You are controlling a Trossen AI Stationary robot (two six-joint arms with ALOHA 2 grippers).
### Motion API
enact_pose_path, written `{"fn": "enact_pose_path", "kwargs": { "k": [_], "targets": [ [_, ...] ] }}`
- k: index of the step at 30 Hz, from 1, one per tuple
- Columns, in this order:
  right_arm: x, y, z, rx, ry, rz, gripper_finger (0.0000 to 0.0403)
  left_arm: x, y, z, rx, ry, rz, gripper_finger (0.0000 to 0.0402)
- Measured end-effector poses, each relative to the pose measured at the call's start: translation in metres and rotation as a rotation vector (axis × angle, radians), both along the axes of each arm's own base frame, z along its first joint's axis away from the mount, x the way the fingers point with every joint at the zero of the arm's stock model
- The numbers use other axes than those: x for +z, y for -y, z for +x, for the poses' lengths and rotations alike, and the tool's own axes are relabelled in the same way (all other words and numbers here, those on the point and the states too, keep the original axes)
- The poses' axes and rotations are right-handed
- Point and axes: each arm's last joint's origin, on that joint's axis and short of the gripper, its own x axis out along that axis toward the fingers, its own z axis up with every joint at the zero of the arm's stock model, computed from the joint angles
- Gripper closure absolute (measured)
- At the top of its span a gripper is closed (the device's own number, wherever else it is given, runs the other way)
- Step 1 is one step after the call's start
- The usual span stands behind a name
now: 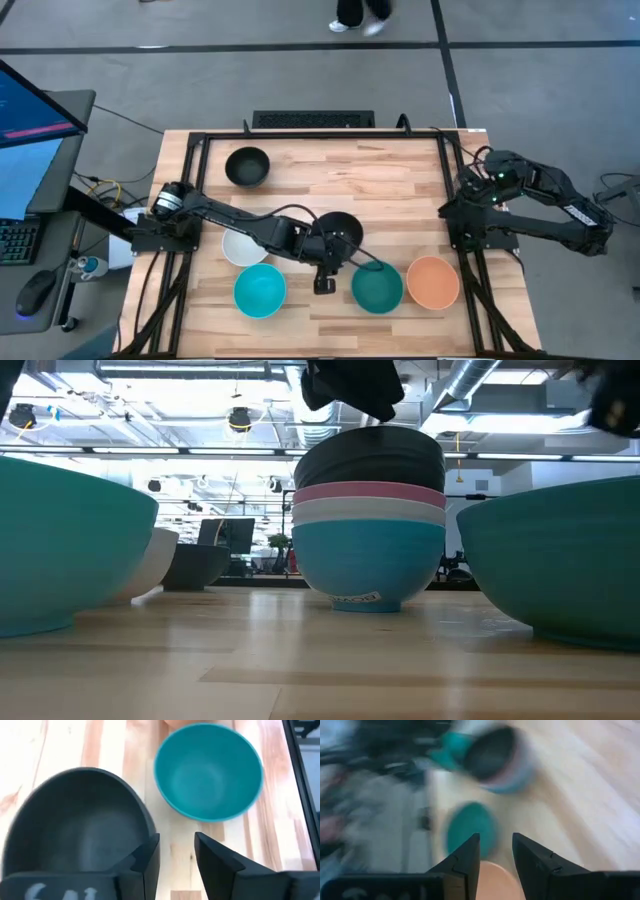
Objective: Nest bowls inside each other
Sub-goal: Stack the green bowl on top of the black bowls
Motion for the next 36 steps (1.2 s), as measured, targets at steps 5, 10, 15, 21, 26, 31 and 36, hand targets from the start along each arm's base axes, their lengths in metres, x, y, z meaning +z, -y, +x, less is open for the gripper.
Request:
{"fn": "enact_pose_path", "kwargs": {
  "k": [5, 10, 15, 21, 26, 31, 36],
  "targets": [
    [0.023, -0.004, 0.009, 0.274, 0.295, 0.037, 0.0264, 0.002, 0.009, -0.003, -0.034, 0.013, 0.018, 0.0285],
    [0.017, -0.006, 0.006, 0.320, 0.248, 0.051, 0.0265, 0.011, 0.029, -0.004, -0.125, 0.112, 0.040, 0.0285],
    [0.011, -0.006, 0.002, 0.230, 0.181, -0.017, 0.0264, -0.001, 0.036, -0.001, -0.251, 0.093, 0.075, 0.0285],
    [0.005, -0.005, 0.000, 0.143, 0.086, 0.035, 0.0266, -0.020, 0.048, 0.008, -0.455, 0.085, 0.136, 0.0285],
    [0.008, -0.007, 0.000, 0.239, 0.132, 0.075, 0.0264, -0.035, 0.056, 0.026, -0.555, 0.060, 0.172, 0.0286],
    [0.010, -0.011, -0.002, 0.383, 0.194, 0.107, 0.0266, -0.048, 0.059, 0.050, -0.631, -0.004, 0.237, 0.0286],
    [0.010, -0.013, -0.006, 0.440, 0.221, 0.113, 0.0265, -0.063, 0.060, 0.067, -0.689, -0.106, 0.253, 0.0286]
  ]
}}
